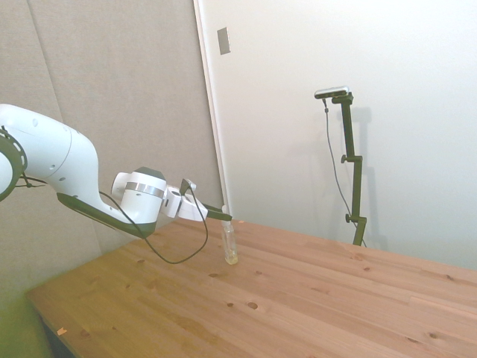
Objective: Stand the sanitizer
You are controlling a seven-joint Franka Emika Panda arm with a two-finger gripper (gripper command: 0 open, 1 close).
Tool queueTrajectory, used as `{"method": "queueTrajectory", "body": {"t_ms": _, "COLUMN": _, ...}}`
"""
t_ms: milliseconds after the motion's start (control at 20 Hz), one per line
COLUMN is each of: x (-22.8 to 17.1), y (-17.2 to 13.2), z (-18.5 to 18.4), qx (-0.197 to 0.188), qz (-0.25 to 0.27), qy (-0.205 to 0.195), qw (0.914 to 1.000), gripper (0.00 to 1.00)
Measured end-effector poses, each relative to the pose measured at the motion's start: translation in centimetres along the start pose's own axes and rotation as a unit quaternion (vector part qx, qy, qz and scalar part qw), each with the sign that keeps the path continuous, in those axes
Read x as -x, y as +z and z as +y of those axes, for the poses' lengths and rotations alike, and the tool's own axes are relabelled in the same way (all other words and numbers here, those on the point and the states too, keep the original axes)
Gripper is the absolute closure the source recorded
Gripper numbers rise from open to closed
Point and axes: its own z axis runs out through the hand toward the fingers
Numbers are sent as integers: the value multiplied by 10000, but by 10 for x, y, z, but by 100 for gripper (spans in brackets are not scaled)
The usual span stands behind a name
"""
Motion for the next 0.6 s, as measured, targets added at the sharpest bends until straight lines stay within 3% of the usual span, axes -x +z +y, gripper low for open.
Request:
{"method": "queueTrajectory", "body": {"t_ms": 350, "x": 1, "y": -7, "z": 0, "qx": 533, "qz": -851, "qy": -242, "qw": 9947, "gripper": 0}}
{"method": "queueTrajectory", "body": {"t_ms": 600, "x": 4, "y": -28, "z": 24, "qx": 1164, "qz": -1776, "qy": -850, "qw": 9735, "gripper": 0}}
